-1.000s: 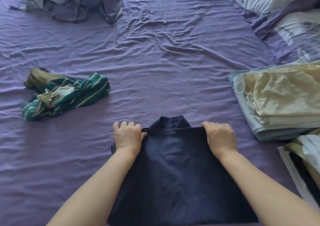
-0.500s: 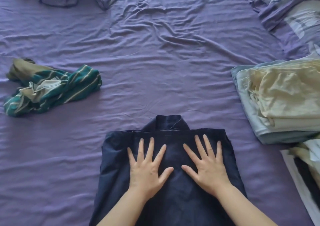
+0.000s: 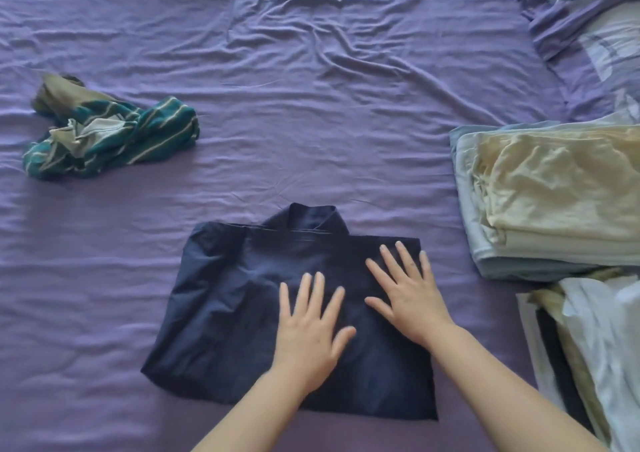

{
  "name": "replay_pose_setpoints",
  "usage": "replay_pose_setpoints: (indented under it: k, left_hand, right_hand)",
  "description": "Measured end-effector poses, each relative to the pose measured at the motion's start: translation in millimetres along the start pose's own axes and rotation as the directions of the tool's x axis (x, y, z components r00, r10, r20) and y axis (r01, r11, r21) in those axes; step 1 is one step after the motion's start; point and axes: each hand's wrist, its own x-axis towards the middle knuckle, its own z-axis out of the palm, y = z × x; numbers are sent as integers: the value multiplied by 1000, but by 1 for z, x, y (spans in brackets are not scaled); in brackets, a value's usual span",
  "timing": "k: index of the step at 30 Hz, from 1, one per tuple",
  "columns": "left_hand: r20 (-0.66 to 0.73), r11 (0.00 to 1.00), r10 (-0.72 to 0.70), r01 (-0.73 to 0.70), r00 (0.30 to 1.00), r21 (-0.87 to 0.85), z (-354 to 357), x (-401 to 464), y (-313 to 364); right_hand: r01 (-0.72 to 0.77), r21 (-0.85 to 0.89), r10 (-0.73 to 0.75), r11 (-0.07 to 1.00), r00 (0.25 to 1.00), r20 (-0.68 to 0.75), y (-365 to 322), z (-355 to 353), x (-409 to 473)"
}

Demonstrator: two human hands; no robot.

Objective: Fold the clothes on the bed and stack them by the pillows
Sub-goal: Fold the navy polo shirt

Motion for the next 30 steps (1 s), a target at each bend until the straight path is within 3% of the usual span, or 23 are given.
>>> replay_pose_setpoints:
  k: [4, 7, 11, 16, 18, 21, 24, 26, 28, 30]
  left_hand:
    - [54, 985, 168, -166, 984, -39, 20, -22, 65]
    - [76, 987, 150, -145, 986, -66, 28, -31, 94]
    - [91, 983, 172, -165, 981, -76, 32, -36, 107]
    - [209, 984, 174, -179, 962, 1, 38, -33, 113]
    - [258, 987, 137, -153, 956, 40, 38, -30, 120]
    - [172, 989, 111, -126, 979, 83, 26, -30, 127]
    - [-81, 975, 213, -217, 974, -39, 9, -35, 118]
    - [-181, 964, 139, -175, 974, -200, -4, -42, 107]
    - [-117, 905, -28, -24, 993, -425, -19, -48, 92]
    - [-20, 783, -195, 143, 981, -606, -30, -54, 73]
  right_hand:
    - [-7, 98, 5, 995, 1000, 25, 34, -4, 0]
    - [50, 227, -37, 973, 997, -63, 43, -5, 3]
    - [34, 411, 37, 911, 986, -163, 43, -7, -1]
    - [-171, 519, 257, 837, 961, -98, 28, -4, -11]
    - [-178, 532, 278, 828, 954, -112, 23, -4, -15]
    - [-140, 586, 259, 798, 958, -125, 21, -12, -19]
    - [-109, 643, 261, 758, 954, -146, 19, -28, -23]
    - [-86, 714, 277, 695, 948, -155, 14, -42, -24]
    - [-75, 773, 283, 630, 949, -139, 5, -56, -21]
    - [-71, 799, 277, 597, 953, -122, -9, -70, -16]
